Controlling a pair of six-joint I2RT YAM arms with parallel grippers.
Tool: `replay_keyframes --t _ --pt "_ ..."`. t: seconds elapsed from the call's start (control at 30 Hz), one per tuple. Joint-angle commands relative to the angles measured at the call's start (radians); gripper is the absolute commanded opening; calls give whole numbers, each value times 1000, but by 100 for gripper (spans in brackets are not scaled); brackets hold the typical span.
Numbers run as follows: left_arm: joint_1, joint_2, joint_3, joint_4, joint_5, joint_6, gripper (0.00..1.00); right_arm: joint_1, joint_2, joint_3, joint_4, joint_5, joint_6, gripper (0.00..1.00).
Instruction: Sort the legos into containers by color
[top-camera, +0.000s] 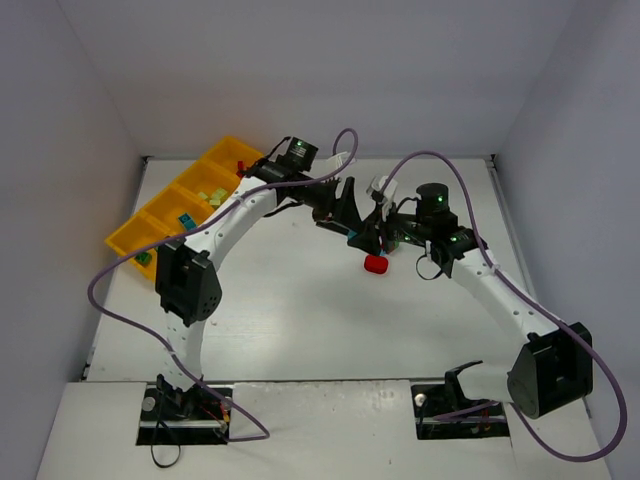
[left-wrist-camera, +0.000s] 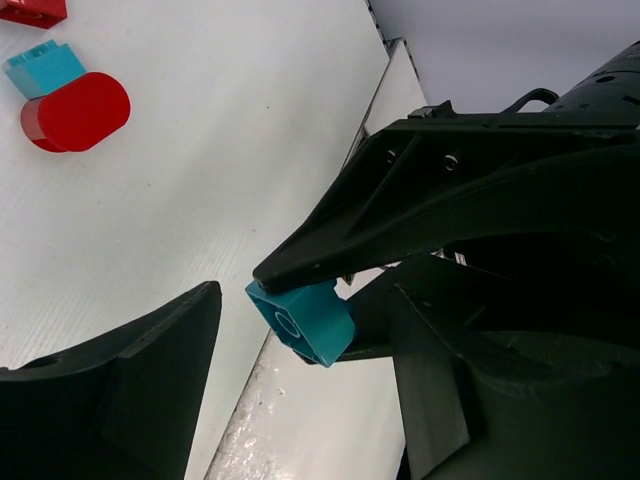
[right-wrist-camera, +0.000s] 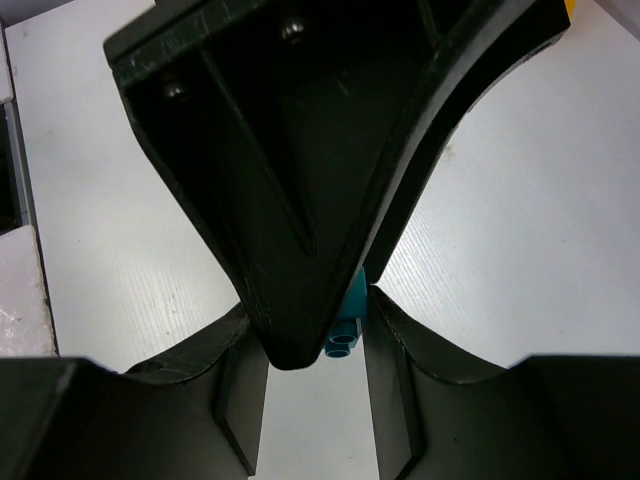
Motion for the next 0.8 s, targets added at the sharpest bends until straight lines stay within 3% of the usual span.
replay_keyframes --t 0.0,0.37,0.5,0.6,0.63,0.7,0.77 --pt "-24 -19 54 -8 27 16 60 4 8 61 60 -22 -11 14" --pt "-47 -7 49 2 -8 -8 32 8 8 56 58 -8 -10 14" --pt "-47 -10 48 -4 -13 -7 16 10 10 53 60 7 -8 15" --pt "-44 -13 51 -4 -36 -4 4 10 14 53 60 11 -7 29" --pt "-44 -13 52 -3 -39 -4 0 10 16 51 58 15 -7 42" --pt "-38 -13 54 -1 -53 -4 0 11 16 50 58 24 0 57" --pt "-29 -16 53 -4 -79 -1 0 11 16 48 57 46 6 88"
